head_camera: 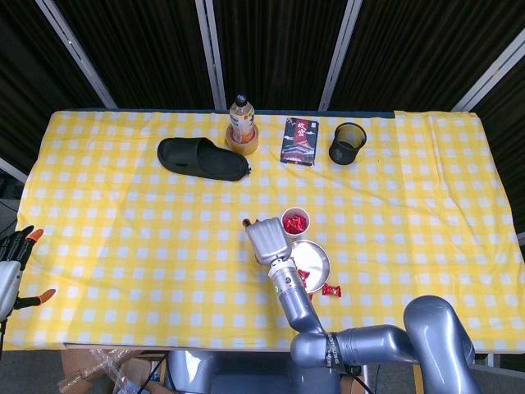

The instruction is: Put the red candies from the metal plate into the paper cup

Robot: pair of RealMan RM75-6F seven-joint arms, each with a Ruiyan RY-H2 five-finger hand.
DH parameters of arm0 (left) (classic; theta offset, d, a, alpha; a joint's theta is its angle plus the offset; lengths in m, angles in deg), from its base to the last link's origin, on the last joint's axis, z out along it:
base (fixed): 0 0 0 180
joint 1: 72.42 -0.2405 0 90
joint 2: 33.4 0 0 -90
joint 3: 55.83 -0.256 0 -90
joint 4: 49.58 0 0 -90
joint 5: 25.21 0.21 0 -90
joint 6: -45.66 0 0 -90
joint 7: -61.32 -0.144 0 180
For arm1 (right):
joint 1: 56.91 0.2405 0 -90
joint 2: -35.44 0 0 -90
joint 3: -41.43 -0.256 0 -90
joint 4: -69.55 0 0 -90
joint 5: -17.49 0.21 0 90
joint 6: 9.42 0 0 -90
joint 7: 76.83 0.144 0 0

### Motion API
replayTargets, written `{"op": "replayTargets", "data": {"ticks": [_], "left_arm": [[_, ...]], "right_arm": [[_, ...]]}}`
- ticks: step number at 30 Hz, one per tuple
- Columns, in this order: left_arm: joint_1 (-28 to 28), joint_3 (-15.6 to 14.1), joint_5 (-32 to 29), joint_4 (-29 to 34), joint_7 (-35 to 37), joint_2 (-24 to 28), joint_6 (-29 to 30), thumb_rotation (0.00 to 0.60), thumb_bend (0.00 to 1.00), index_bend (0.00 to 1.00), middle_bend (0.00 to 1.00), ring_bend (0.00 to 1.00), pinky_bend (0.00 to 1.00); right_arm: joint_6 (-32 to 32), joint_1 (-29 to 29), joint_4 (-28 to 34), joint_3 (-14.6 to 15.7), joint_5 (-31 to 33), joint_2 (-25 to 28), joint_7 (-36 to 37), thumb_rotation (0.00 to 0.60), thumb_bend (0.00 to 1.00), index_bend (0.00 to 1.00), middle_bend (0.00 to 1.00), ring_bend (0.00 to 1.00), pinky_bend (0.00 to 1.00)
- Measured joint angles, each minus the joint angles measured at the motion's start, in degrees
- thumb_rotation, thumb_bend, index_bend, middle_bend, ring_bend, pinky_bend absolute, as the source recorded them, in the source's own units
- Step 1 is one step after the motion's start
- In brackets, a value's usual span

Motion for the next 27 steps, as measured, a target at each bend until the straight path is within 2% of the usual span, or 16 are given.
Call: {"op": "replayTargets", "data": {"ticks": [19,27], "left_arm": [[0.34,0.01,-1.20,0.60,-0.87,0.18,-1.10,0.600,0.05,0.00,0.00,0.00,0.00],[0.49,-0.06,-1.33,0.81,-0.98,0.30,-1.42,0.600,0.05,0.00,0.00,0.00,0.00]], "right_arm": [[6.55,1.84,-10.48,-2.43,2.51,-3.54,0.82,0.600,0.31,0.29,0.86,0.92,0.98],[8.02,2.05,-12.48,-2.90,2.82,-4.00,1.36,0.600,0.31,0.29,0.85,0.92,0.98]]}}
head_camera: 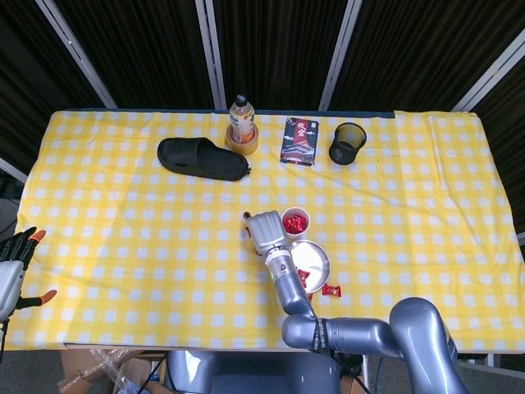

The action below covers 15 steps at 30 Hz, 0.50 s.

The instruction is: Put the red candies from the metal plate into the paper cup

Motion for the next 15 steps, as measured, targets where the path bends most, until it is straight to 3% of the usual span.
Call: {"op": "replayTargets", "data": {"ticks": [15], "left_arm": [[0.04,-0.02,-0.04,0.05,-0.12,-0.05,0.01,0.600,0.05,0.00,0.00,0.00,0.00]], "right_arm": [[2.55,-0.63,-5.95,0.25,-1.93,-2.08,3.42,0.600,0.32,0.37,0.86,0.92,0.98]]}}
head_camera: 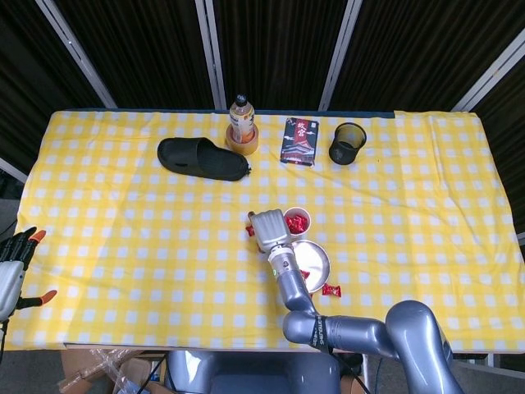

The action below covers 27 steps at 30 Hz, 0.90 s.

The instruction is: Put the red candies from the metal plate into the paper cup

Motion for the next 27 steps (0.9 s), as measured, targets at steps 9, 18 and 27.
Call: {"op": "replayTargets", "data": {"ticks": [9,18,27], "left_arm": [[0.15,0.10,-0.39,-0.04,-0.18,-0.05,-0.26,0.600,0.05,0.01,0.00,0.00,0.00],[0.13,0.02,-0.20,0.01,-0.10,-0.01,-0.15,0.600,0.05,0.01,0.00,0.00,0.00],[0.15,0.03,-0.17,-0.06,-0.10,-0.04,-0.10,0.600,0.05,0.01,0.00,0.00,0.00]], "right_arm": [[0.90,-0.20,-1.63,-0.29,-1.11,-0.98,0.97,0.600,0.42,0.42,0.85,0.92,0.98],[1.11,-0.75,-2.39,-0.34,-1.12,-0.96,0.78,0.600,0.48,0.46,0.86,0.92,0.98],[1.04,-1.45,-1.29,-0.24,-1.08,-0.60,0.58,0.600,0.55,0.51,0.85,0.92,0.98]]}}
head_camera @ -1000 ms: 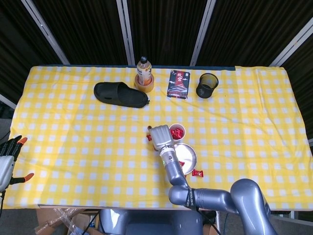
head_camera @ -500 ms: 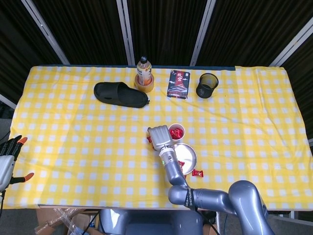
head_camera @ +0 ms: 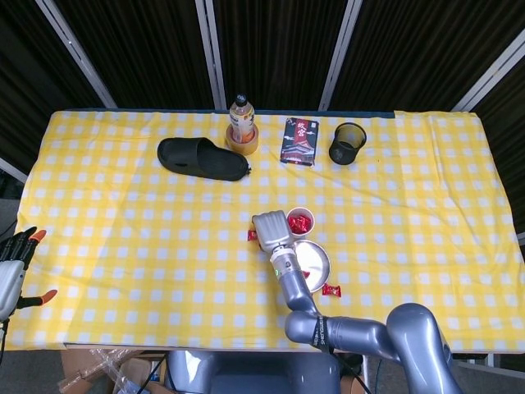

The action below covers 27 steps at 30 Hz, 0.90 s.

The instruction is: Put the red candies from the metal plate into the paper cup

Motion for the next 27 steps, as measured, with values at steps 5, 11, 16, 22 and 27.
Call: {"op": "replayTargets", "data": {"ticks": [5,11,16,22,27], "left_arm": [[0.00,0.00,0.07,-0.05,-0.01,-0.05,0.08,0.600,0.05,0.01,0.00,0.00,0.00],[-0.05,0.01,0.15,-0.07,0.10,-0.01,0.23,0.600,0.05,0.01,0.00,0.00,0.00],[-0.03,0.01,0.25,-0.13,0.19,-0.02,0.26,0.600,0.05,0.01,0.00,0.00,0.00],[0.03,0.03,0.19,-0.16,0.12,-0.05,0.18,0.600,0.05,0.01,0.00,0.00,0.00],[0.00,0.02,0.27,-0.17,0.05,-0.10,0.29,0.600,0.05,0.01,0.00,0.00,0.00]], "right_arm": [[-0.48,-0.34,1.35,0.19,-0.25,0.24,-0.22,0.600,0.56,0.51,0.86,0.92,0.98],[-1.19,-0.72,2.62,0.56,-0.52,0.42,-0.70,0.600,0.56,0.51,0.85,0.92,0.98],[-1.68,-1.07,3.53,0.79,-1.26,0.57,-0.53,0.600,0.56,0.51,0.85,0.92,0.98],[-2.85,-1.50,5.89,0.84,-1.89,1.22,-0.65,0.600,0.56,0.51,0.85,0.92,0.98],[-4.39,-1.79,9.17,0.57,-2.28,2.45,-1.21,0.600,0.56,0.51,0.85,0.92,0.98]]}}
